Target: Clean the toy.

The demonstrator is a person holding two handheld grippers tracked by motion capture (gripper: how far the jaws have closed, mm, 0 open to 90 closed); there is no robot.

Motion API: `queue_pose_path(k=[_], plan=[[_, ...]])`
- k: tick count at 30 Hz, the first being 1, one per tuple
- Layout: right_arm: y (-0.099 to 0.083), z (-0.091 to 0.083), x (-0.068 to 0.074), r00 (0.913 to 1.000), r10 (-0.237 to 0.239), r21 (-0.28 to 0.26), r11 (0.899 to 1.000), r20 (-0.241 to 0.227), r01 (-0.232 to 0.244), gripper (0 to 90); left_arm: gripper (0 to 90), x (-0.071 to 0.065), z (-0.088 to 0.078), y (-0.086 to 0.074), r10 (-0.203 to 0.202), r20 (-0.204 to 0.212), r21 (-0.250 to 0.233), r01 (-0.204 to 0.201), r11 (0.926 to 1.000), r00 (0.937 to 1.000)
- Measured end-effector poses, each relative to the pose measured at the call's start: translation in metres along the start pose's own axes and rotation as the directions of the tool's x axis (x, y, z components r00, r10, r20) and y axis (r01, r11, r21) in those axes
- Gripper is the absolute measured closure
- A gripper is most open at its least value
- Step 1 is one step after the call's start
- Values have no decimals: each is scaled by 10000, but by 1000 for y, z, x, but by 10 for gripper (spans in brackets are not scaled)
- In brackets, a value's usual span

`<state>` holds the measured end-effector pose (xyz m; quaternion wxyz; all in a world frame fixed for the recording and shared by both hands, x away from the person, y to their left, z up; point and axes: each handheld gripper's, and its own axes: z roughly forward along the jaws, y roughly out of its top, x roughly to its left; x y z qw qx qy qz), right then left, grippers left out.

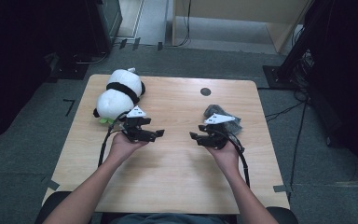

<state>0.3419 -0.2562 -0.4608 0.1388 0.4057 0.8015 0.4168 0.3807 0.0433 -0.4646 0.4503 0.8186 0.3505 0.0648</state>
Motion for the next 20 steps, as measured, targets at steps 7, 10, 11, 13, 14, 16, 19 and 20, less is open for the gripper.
queue_pose_path(k=[7, 10, 11, 13, 14, 16, 19, 20], plan=[[-8, 17, 9, 9994, -277, 397, 9988, -221, 285, 486, 155, -5, 11, -5, 130, 27, 284, -131, 9995, 9999], [-10, 22, 11, 9993, -210, 449, 9987, -323, 225, 487, 155, -6, 14, -6, 180, 38, 386, -181, 9991, 9998], [-10, 23, 11, 9992, -253, 461, 9986, -312, 267, 486, 155, -5, 15, -6, 200, 36, 424, -201, 9989, 9998], [-10, 24, 10, 9992, -246, 433, 9987, -330, 260, 486, 155, -5, 16, -6, 233, -9, 450, -233, 9987, 9997], [-10, 24, 10, 9993, -231, 415, 9988, -296, 243, 486, 155, -5, 16, -6, 212, 8, 448, -213, 9988, 9998], [-10, 24, 9, 9994, -155, 390, 9991, -321, 167, 486, 156, -4, 16, -6, 205, 10, 472, -206, 9987, 9998], [-9, 23, 8, 9995, -140, 308, 9994, -298, 149, 486, 158, -3, 16, -5, 209, -71, 520, -205, 9984, 9998], [-9, 23, 8, 9995, -154, 286, 9995, -264, 162, 486, 158, -3, 16, -5, 209, -71, 520, -205, 9984, 9998]])
